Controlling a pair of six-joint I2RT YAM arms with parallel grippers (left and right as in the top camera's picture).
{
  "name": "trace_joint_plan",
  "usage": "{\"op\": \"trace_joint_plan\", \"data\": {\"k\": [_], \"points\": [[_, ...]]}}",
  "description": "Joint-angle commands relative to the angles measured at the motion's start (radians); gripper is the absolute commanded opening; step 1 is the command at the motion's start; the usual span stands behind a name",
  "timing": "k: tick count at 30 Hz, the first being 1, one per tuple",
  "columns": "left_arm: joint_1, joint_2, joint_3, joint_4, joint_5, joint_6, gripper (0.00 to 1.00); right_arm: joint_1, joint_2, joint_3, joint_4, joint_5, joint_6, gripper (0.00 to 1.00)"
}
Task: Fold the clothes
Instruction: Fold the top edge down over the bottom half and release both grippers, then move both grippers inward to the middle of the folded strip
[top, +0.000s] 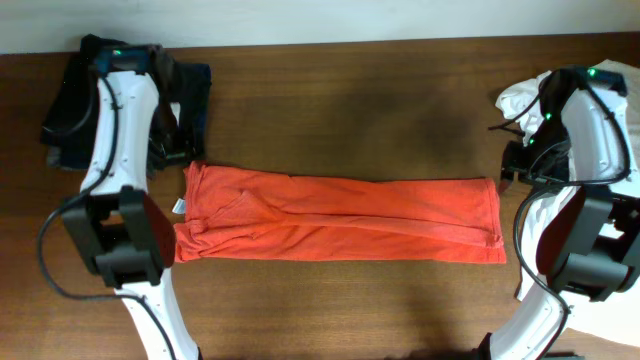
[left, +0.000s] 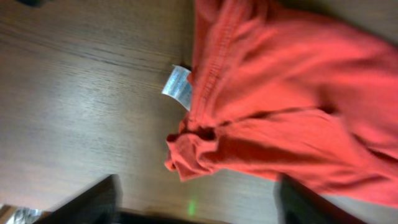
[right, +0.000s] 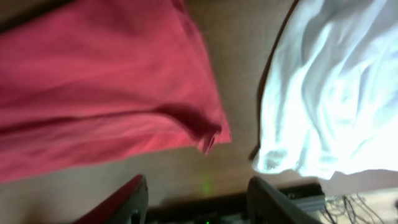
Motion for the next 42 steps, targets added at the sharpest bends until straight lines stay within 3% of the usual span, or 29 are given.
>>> {"op": "trace_joint_plan", "data": {"k": [1,2,3,5,8,12,15,19,23,25,29,33,35,37,40,42], "points": [[-0.004,-0.101,0.063,0.020,0.196,-0.002,0.00,0.014,-0.014,0.123,-0.055,-0.253,-0.140,0.40],[-0.021,-0.099,0.061,0.029,0.204,0.000,0.01,0.038,-0.014,0.118,-0.053,-0.362,-0.211,0.13],[-0.048,-0.092,0.055,0.047,0.191,0.018,0.00,0.071,-0.014,0.109,-0.053,-0.430,-0.256,0.06],[-0.120,-0.090,-0.040,0.095,0.187,0.021,0.01,0.200,-0.014,0.049,-0.016,-0.379,-0.231,0.04],[-0.196,-0.090,-0.287,0.247,0.187,0.020,0.00,0.335,-0.014,-0.170,0.189,-0.211,-0.089,0.04],[-0.207,-0.090,-0.581,0.455,0.059,-0.055,0.01,0.386,-0.014,-0.455,0.468,-0.111,0.003,0.04],[-0.201,-0.090,-0.679,0.572,0.005,-0.055,0.00,0.385,-0.014,-0.579,0.651,0.023,0.063,0.04],[-0.201,-0.090,-0.790,0.769,-0.013,-0.056,0.01,0.384,-0.013,-0.624,0.769,0.119,0.154,0.04],[-0.201,-0.089,-0.893,1.122,-0.016,-0.053,0.00,0.364,-0.012,-0.624,0.898,0.118,0.154,0.04],[-0.201,-0.089,-0.893,1.183,-0.012,-0.046,0.01,0.364,-0.013,-0.624,0.932,0.078,0.153,0.04],[-0.206,-0.174,-0.745,1.018,-0.045,0.055,0.00,0.364,-0.056,-0.476,0.821,0.045,0.130,0.07],[-0.211,-0.477,-0.499,0.877,-0.047,0.050,0.00,0.378,-0.131,-0.158,0.560,-0.206,0.017,0.20],[-0.191,-0.584,-0.488,0.825,-0.047,0.042,0.00,0.433,-0.130,-0.138,0.504,-0.299,0.014,0.15],[-0.156,-0.609,-0.491,0.765,-0.035,0.013,0.01,0.518,-0.114,-0.192,0.560,-0.297,0.012,0.06],[-0.126,-0.543,-0.555,0.726,0.101,0.013,0.01,0.668,-0.070,-0.349,0.835,-0.253,0.010,0.05],[-0.126,-0.467,-0.596,0.723,0.109,0.013,0.00,0.732,-0.040,-0.409,0.955,-0.249,0.010,0.05]]}}
